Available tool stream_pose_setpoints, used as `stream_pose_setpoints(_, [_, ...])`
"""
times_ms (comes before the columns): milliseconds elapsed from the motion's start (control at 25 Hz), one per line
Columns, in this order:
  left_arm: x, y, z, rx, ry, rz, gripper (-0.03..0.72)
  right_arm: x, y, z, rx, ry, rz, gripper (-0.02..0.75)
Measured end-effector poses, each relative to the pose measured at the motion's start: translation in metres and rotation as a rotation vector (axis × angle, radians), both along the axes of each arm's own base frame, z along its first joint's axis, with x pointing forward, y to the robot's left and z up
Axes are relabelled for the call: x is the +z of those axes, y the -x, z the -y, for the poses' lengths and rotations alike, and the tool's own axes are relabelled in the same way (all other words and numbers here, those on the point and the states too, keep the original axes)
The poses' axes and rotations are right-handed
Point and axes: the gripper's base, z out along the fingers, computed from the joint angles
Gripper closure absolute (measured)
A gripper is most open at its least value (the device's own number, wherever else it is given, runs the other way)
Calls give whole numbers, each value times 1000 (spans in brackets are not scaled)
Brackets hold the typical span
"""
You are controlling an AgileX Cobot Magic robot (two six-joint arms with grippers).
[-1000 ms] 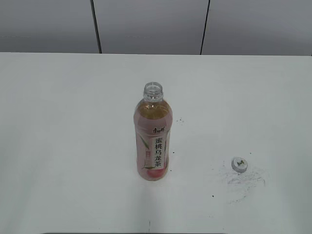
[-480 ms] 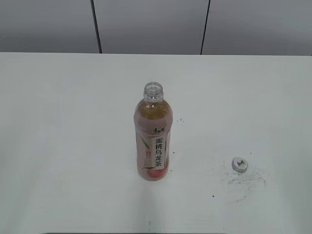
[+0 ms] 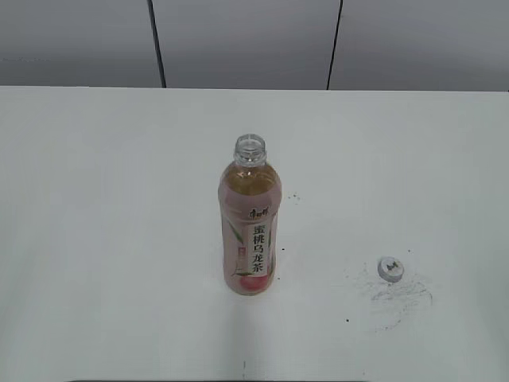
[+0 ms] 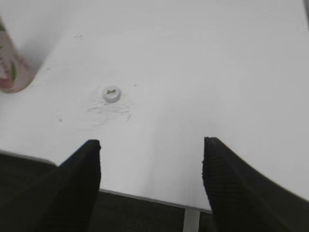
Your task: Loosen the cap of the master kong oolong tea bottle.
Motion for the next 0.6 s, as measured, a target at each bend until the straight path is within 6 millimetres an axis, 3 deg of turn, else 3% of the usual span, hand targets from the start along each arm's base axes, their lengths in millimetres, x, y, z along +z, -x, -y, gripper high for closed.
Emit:
stream_pose_setpoints(160, [0,1,0,15,1,10,176,0,2,-1,-99,-1,16,237])
stream_pose_setpoints(600, [0,1,0,-10,4,10,199,0,2,-1,-102,-6,16,237])
